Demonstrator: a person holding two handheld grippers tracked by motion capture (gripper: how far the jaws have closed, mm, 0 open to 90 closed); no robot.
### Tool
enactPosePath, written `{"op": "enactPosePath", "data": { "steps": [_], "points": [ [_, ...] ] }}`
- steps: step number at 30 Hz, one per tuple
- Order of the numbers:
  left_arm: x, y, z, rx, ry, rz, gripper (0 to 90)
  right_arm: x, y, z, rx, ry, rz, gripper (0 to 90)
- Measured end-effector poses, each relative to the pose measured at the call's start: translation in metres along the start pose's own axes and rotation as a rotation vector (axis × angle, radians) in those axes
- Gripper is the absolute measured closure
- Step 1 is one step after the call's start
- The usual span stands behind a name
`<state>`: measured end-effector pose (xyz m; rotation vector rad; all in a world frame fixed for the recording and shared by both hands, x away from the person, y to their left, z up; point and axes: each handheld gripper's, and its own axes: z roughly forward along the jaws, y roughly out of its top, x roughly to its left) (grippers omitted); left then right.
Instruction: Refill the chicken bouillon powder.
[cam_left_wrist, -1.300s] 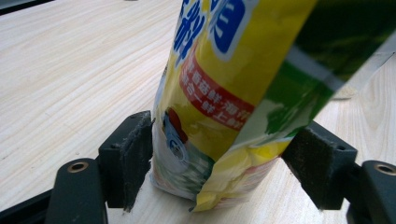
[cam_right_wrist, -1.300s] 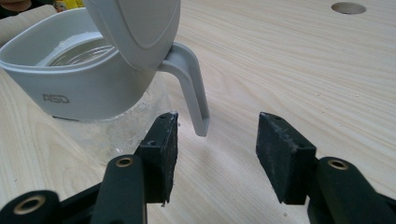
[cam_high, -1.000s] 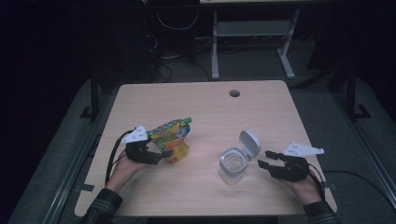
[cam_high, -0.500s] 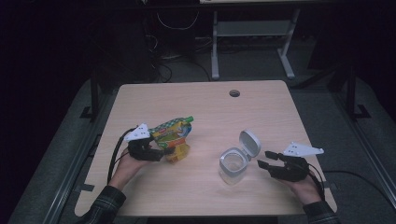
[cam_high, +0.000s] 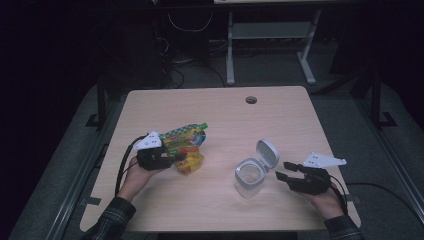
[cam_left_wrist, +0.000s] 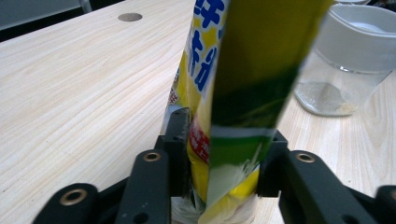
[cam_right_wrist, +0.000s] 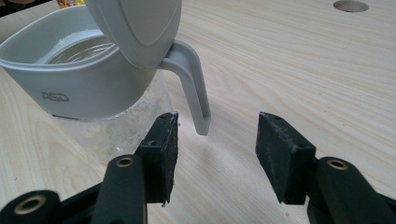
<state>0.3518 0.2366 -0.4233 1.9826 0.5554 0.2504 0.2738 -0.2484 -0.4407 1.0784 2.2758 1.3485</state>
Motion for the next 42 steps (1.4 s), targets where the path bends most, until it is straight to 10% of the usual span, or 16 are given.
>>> {"op": "enactPosePath", "data": {
  "steps": [33, 42],
  "points": [
    [-0.005, 0.03, -0.024, -0.092, -0.011, -0.097, 83.5, 0.006, -0.001, -0.009, -0.025, -0.017, 0.018, 49.9],
    [-0.012, 0.04, -0.03, -0.099, -0.043, -0.098, 83.7, 0.012, -0.005, -0.024, -0.035, -0.017, 0.021, 86.3]
  ]
}}
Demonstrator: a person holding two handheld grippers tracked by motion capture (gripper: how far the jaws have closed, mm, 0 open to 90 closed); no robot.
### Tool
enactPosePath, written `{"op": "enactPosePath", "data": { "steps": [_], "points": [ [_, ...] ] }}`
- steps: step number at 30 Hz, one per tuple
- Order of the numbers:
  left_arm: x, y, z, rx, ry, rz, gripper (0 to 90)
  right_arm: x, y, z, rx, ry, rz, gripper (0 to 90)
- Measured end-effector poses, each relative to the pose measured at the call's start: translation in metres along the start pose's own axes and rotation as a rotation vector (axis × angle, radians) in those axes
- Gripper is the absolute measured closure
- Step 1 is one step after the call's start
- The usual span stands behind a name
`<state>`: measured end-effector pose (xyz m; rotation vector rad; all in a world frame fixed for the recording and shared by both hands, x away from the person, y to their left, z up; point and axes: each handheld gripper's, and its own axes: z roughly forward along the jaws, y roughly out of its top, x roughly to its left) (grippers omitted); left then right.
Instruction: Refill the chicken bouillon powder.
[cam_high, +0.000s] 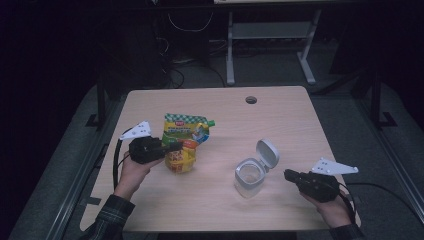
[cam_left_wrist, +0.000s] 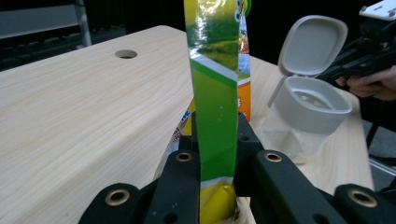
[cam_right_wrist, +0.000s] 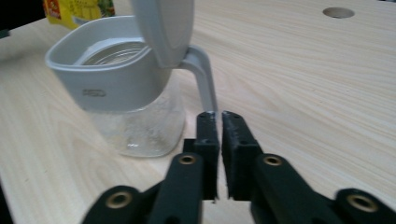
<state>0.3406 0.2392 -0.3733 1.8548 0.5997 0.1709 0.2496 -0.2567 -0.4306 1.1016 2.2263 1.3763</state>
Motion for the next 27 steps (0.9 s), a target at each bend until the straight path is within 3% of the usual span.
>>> {"op": "enactPosePath", "data": {
  "steps": [1, 9, 27],
  "points": [
    [-0.001, 0.002, 0.0, 0.0, -0.005, 0.005, 83.7, 0.001, 0.0, -0.001, 0.004, 0.005, -0.001, 89.7],
    [-0.009, 0.012, 0.002, 0.009, -0.031, 0.003, 83.9, 0.012, 0.0, -0.009, 0.0, 0.062, -0.034, 89.8],
    [-0.018, 0.027, 0.006, 0.022, -0.074, 0.006, 83.9, 0.04, 0.018, -0.007, -0.031, 0.165, -0.082, 90.0]
  ]
}}
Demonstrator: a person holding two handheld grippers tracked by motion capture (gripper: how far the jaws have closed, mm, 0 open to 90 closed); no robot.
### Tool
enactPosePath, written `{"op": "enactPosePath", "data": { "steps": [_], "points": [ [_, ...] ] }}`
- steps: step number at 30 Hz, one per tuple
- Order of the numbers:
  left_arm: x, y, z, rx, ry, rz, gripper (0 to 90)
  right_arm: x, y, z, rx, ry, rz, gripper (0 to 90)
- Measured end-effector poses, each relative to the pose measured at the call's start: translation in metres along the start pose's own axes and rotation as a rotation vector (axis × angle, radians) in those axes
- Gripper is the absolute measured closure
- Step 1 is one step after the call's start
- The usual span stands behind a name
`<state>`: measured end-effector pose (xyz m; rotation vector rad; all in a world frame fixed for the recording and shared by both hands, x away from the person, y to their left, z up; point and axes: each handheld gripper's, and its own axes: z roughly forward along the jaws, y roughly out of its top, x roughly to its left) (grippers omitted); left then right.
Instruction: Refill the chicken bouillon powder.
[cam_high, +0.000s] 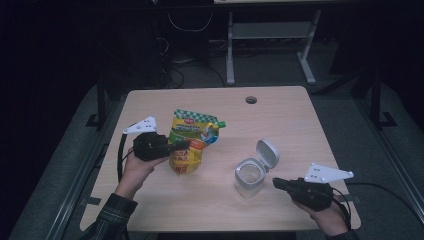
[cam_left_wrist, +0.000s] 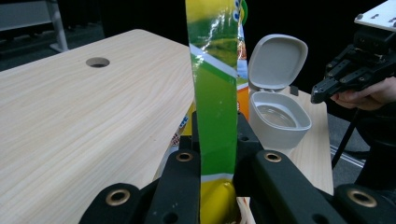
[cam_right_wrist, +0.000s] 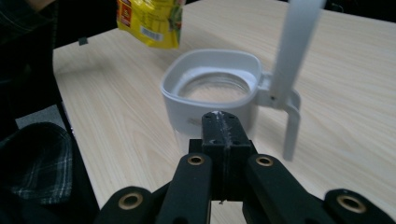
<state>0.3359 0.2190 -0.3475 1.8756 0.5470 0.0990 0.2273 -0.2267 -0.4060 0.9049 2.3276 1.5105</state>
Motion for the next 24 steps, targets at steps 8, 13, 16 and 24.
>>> {"op": "enactPosePath", "data": {
  "steps": [8, 13, 16, 24],
  "points": [
    [-0.007, 0.008, 0.005, 0.001, -0.022, 0.004, 84.0, 0.01, 0.011, 0.012, -0.008, 0.015, -0.012, 90.0],
    [-0.01, 0.013, 0.01, 0.007, -0.04, 0.01, 84.0, 0.014, 0.021, 0.022, -0.015, 0.016, -0.024, 90.0],
    [-0.012, 0.015, 0.012, 0.006, -0.05, 0.013, 84.0, 0.016, 0.027, 0.029, -0.019, 0.013, -0.031, 90.0],
    [-0.018, 0.021, 0.016, 0.004, -0.081, 0.019, 84.0, 0.023, 0.039, 0.05, -0.023, 0.001, -0.044, 90.0]
  ]
}}
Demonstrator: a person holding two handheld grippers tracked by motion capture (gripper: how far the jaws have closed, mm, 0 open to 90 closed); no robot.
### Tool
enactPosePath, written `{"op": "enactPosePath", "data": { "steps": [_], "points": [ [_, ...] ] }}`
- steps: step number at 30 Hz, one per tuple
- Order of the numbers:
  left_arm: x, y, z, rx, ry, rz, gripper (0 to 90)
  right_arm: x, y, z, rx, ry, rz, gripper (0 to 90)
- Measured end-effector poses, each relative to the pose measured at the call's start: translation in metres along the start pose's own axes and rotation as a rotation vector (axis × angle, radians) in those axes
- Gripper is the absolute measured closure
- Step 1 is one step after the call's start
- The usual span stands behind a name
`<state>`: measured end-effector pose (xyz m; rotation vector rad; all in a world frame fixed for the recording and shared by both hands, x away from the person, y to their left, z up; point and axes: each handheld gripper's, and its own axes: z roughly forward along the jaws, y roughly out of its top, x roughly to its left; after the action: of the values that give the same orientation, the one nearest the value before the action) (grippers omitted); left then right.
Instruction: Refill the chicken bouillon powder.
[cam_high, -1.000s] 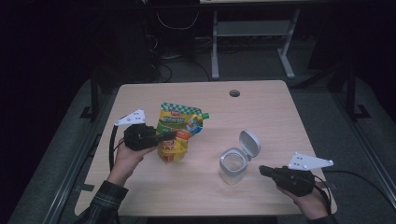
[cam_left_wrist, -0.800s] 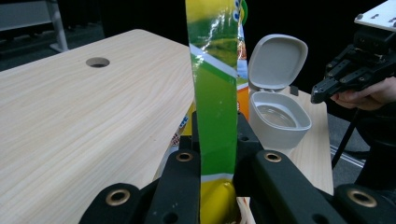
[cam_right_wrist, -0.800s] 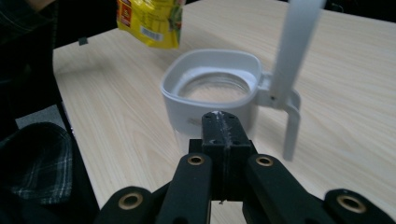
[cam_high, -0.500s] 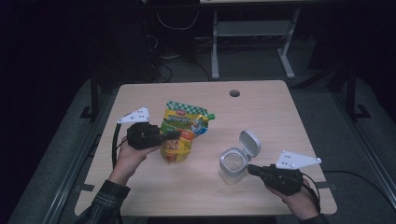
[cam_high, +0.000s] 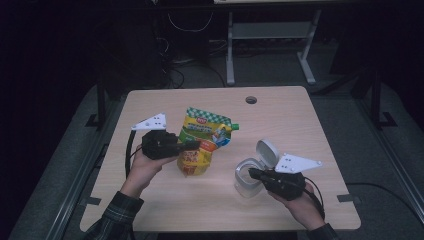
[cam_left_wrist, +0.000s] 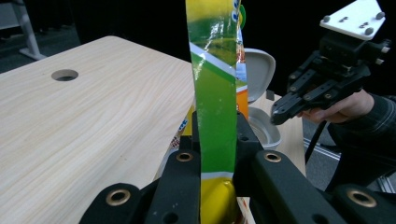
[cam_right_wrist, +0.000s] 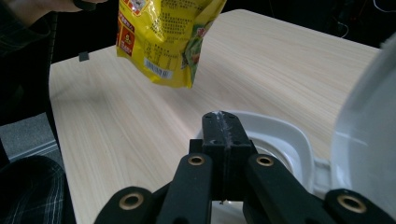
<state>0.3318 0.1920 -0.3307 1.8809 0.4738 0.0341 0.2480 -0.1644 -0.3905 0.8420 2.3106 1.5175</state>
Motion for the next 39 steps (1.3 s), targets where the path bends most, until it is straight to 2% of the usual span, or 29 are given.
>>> {"op": "enactPosePath", "data": {
  "steps": [6, 15, 22, 28, 34, 39],
  "points": [
    [-0.004, 0.004, 0.003, 0.012, -0.01, 0.001, 84.1, 0.005, 0.01, 0.017, 0.0, -0.015, -0.014, 90.0],
    [-0.012, 0.017, 0.006, -0.007, -0.047, 0.004, 84.1, 0.01, 0.026, 0.04, -0.003, -0.035, -0.028, 90.0],
    [-0.019, 0.024, 0.012, -0.011, -0.072, 0.01, 84.1, 0.014, 0.031, 0.056, 0.0, -0.046, -0.034, 90.0],
    [-0.022, 0.027, 0.015, -0.02, -0.098, 0.007, 84.1, 0.015, 0.033, 0.062, -0.003, -0.06, -0.028, 90.0],
    [-0.023, 0.029, 0.018, -0.016, -0.106, 0.015, 84.1, 0.016, 0.036, 0.066, -0.005, -0.07, -0.018, 90.0],
    [-0.025, 0.031, 0.02, -0.015, -0.115, 0.017, 84.1, 0.018, 0.036, 0.07, -0.009, -0.062, -0.035, 90.0]
  ]
}}
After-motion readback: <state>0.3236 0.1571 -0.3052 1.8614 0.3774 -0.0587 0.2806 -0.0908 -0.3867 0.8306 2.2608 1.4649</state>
